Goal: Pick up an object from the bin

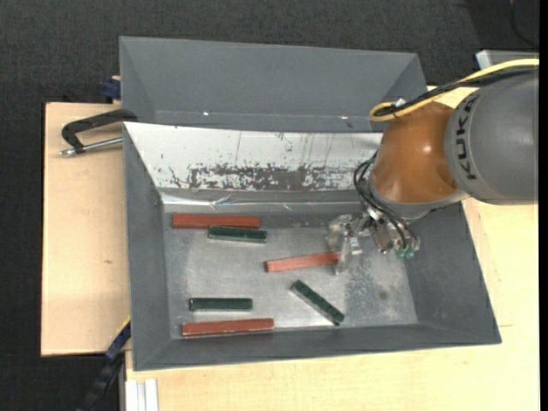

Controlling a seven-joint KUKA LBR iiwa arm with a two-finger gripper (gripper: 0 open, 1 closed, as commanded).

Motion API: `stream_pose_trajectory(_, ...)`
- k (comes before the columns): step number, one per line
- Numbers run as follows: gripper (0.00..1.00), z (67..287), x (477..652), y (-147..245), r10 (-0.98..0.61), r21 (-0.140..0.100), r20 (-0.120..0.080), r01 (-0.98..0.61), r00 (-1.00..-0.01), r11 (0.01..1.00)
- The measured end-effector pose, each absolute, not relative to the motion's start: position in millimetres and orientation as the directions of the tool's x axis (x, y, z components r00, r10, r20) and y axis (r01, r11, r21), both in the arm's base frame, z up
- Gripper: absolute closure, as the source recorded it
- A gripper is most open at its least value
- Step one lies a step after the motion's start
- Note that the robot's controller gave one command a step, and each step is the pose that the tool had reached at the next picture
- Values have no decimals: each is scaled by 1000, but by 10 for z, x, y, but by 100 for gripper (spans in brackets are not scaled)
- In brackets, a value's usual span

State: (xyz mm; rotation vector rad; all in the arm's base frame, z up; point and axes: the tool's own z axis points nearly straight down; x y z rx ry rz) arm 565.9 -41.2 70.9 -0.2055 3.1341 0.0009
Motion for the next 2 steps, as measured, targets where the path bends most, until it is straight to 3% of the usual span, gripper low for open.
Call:
stream_pose_trajectory(1,100,709,5659,-412,-131,0,-1,-131,-991,991)
stream_pose_trajectory(2,100,2048,5706,-625,-100,-1,-7,-100,-995,995)
